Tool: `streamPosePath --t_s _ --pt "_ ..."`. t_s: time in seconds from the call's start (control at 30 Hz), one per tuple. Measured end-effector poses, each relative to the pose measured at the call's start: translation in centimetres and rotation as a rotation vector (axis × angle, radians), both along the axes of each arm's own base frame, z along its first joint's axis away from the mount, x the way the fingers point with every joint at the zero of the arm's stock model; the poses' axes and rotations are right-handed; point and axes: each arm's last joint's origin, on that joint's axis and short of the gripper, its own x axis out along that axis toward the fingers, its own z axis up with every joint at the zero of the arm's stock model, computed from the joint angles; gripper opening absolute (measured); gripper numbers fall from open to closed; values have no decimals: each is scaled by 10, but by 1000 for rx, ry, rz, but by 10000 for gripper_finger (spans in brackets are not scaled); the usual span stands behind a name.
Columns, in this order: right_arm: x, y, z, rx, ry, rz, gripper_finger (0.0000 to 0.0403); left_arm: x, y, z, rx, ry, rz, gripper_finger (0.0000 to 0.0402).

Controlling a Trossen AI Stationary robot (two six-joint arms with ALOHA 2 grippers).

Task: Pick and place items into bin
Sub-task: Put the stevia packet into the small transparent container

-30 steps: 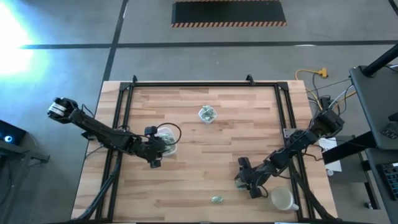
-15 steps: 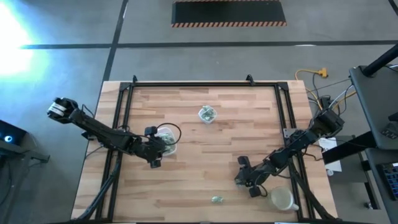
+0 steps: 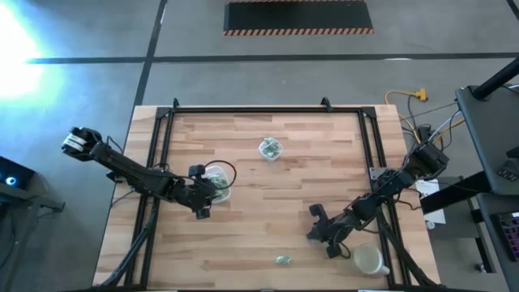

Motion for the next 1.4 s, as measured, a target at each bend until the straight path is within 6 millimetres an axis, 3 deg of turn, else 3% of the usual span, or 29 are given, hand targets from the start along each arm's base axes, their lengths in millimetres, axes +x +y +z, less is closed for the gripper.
streamPosePath --t_s 0.3,0.6,0.77,1.0,1.2,1.4 --pt "7 -8 6 -151 -114 -2 9 0 0 0 1 -5 -4 132" --pt "31 -36 31 -370 -333 -51 9 1 0 0 2 -7 -6 132" --pt "61 -69 53 -482 -419 -135 9 2 -1 2 8 -21 -21 132" --pt "97 -131 87 -498 -476 -364 9 2 -1 2 8 -25 -23 132" --pt "109 -176 102 -371 -506 -376 9 2 -1 2 8 -25 -23 132" --pt "107 -211 105 -269 -513 -456 9 2 -1 2 8 -24 -23 132"
